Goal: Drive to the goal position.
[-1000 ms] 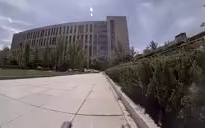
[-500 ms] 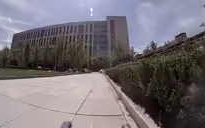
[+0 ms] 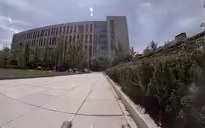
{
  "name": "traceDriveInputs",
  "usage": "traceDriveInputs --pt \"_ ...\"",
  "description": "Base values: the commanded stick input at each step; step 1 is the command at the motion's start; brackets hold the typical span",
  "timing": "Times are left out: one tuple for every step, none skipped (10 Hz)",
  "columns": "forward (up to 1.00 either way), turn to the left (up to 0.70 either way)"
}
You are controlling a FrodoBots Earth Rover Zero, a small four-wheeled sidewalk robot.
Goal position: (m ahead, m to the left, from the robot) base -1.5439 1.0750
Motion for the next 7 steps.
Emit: traceDriveInputs --pt "0.0 0.0" --pt "0.02 0.0" --pt "0.04 0.0" --pt "0.04 0.0" --pt "0.04 0.0" --pt "0.04 0.0" --pt "0.02 0.0"
